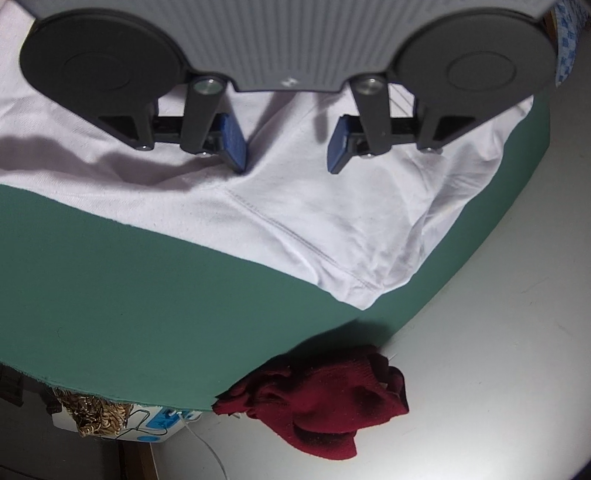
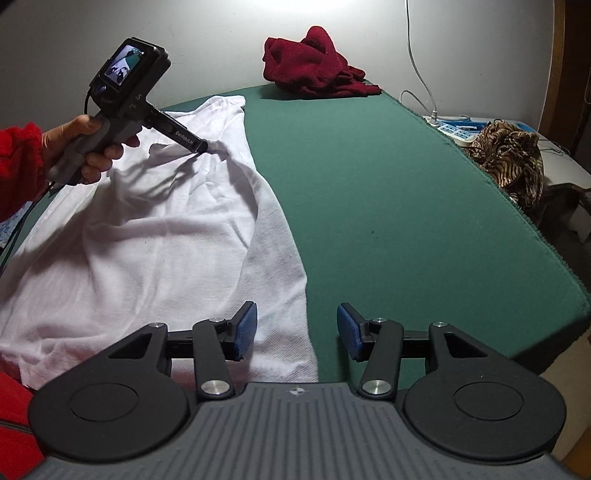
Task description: Fold clothes
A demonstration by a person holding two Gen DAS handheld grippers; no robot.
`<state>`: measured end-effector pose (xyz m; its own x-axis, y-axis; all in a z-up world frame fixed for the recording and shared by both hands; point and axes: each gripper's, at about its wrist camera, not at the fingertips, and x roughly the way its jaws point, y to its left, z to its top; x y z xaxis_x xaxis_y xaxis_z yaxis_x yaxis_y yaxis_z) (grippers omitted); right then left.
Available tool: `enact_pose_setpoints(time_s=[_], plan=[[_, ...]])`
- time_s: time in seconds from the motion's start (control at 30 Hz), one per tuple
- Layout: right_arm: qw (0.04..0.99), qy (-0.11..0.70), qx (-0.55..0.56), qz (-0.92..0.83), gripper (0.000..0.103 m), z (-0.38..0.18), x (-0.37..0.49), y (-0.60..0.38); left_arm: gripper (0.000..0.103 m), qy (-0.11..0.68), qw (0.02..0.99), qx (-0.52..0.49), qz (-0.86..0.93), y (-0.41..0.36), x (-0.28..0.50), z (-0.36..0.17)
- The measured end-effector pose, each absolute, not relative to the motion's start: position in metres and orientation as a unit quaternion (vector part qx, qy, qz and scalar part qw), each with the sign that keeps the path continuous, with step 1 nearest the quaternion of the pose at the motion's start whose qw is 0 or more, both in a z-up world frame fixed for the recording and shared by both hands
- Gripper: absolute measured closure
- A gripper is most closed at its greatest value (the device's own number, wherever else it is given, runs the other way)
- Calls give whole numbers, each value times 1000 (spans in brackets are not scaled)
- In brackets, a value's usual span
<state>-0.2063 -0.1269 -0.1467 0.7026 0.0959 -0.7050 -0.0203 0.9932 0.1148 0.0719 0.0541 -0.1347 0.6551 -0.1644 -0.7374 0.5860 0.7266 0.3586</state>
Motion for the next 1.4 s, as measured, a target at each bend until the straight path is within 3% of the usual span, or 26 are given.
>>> enact_pose_setpoints(time_s=[0.13,0.2,0.27,0.3,0.43,0.77,1.23,1.3,1.37,1.4], plan=[[924,379,58,8,59,-150,-212,-121,89,360,859,275,-237,61,76,-134],[922,383,58,-2,61,-149,-214,-119,94,355,861,274,-239,61,75,-134],[920,389,59,-3,86,-147,-216,-118,95,351,863,271,-240,62,74,-135],[919,390,57,-3,91,-146,-218,-116,96,349,865,268,-241,63,74,-134],[921,387,50,-6,97,-135,-224,-109,96,343,870,256,-244,67,77,-128],[928,369,2,47,97,-101,-237,-79,96,329,881,246,-235,93,78,-107],[902,404,-3,150,97,-119,-241,-34,91,347,876,268,-203,111,81,-115],[911,393,-5,129,89,-119,-244,-35,91,347,875,274,-200,110,80,-117],[914,387,-25,115,56,-119,-246,-34,91,347,873,280,-196,106,80,-120],[915,386,-43,112,55,-121,-246,-32,91,347,873,282,-195,104,79,-120]])
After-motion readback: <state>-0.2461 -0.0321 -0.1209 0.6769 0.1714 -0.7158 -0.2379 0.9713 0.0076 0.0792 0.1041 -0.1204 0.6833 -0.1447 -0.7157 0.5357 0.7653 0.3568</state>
